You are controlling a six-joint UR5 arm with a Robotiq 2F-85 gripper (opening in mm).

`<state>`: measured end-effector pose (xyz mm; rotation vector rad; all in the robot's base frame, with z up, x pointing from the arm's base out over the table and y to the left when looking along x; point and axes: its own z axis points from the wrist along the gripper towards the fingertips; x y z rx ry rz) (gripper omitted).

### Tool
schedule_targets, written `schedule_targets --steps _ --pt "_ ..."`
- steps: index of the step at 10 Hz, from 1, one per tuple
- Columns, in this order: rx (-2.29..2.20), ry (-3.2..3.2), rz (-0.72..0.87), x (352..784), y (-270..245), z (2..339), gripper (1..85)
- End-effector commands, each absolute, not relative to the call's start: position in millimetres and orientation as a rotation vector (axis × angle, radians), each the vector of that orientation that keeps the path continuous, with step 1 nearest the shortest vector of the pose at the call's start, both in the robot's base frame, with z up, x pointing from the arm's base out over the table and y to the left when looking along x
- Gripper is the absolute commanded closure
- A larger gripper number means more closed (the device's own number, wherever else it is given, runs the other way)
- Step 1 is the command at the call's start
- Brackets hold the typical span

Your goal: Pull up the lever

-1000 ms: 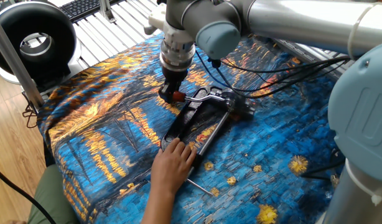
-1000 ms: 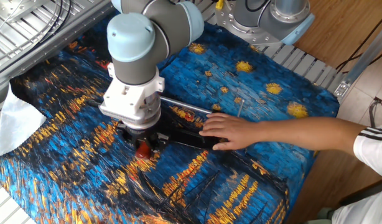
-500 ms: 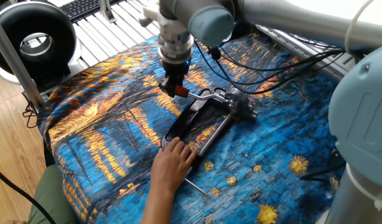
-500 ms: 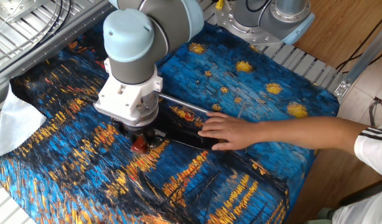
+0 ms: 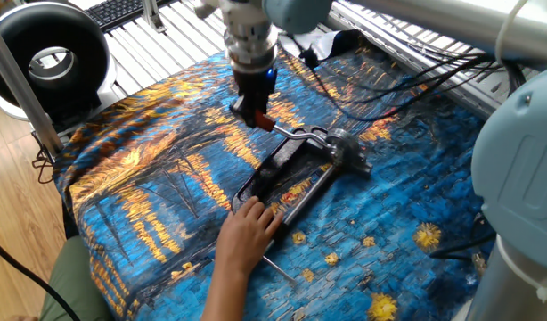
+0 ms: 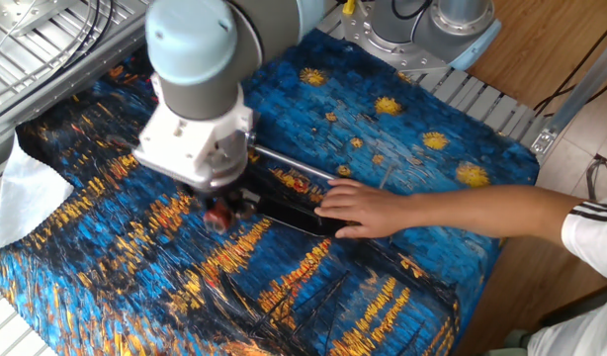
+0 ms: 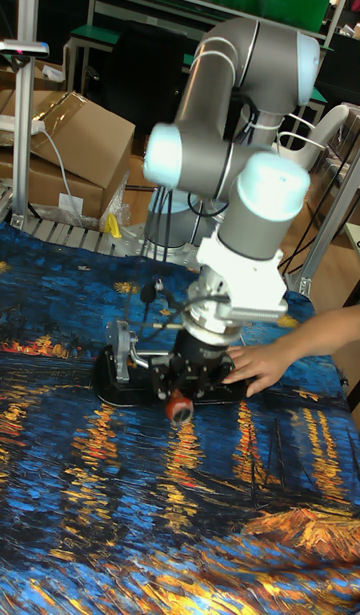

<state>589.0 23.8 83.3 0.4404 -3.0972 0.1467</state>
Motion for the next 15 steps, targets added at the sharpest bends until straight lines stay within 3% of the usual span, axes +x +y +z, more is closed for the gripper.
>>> schedule_targets --steps 1,5,7,9,11,15 --pt "0.383 -3.048 0.208 568.2 15.9 114.5 84.7" --pt "0.399 -3.016 0.209 553.5 -2.5 133.1 84.3" --pt "0.396 -2.990 0.175 545.4 2.5 134.7 66.7" --pt "0.378 -2.991 0.155 547.2 15.0 131.5 66.0" --pt "0.421 -3.045 0.056 562.2 34.4 125.8 50.3" --pt "0.492 -3.125 -0.037 593.1 49.9 108.6 40.7"
